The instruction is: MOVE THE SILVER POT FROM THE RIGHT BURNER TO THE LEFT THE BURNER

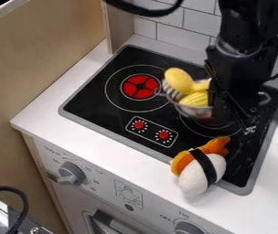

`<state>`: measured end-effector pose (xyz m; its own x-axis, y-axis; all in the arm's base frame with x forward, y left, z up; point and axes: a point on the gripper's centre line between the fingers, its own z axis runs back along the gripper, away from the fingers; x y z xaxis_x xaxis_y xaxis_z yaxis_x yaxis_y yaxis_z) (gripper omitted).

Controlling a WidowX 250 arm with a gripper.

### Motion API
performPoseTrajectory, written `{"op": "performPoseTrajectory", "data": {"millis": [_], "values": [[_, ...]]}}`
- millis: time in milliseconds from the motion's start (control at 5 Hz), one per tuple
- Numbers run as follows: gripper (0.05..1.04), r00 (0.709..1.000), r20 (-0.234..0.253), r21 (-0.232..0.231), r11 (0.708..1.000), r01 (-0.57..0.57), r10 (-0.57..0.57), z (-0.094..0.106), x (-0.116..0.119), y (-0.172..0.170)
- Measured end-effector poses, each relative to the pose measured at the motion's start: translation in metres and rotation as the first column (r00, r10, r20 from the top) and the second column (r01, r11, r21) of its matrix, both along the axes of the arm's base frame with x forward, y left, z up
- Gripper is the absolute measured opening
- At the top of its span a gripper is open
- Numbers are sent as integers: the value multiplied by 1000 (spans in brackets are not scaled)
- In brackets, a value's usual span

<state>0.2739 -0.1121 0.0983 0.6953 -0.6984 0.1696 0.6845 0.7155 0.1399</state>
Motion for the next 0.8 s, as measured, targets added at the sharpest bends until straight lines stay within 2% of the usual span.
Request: {"op": "performPoseTrajectory", "data": {"millis": [400,800], "values": [[61,998,62,54,998,16,-20,11,2,7],[61,987,128,155,985,77,-97,10,-4,40]]}}
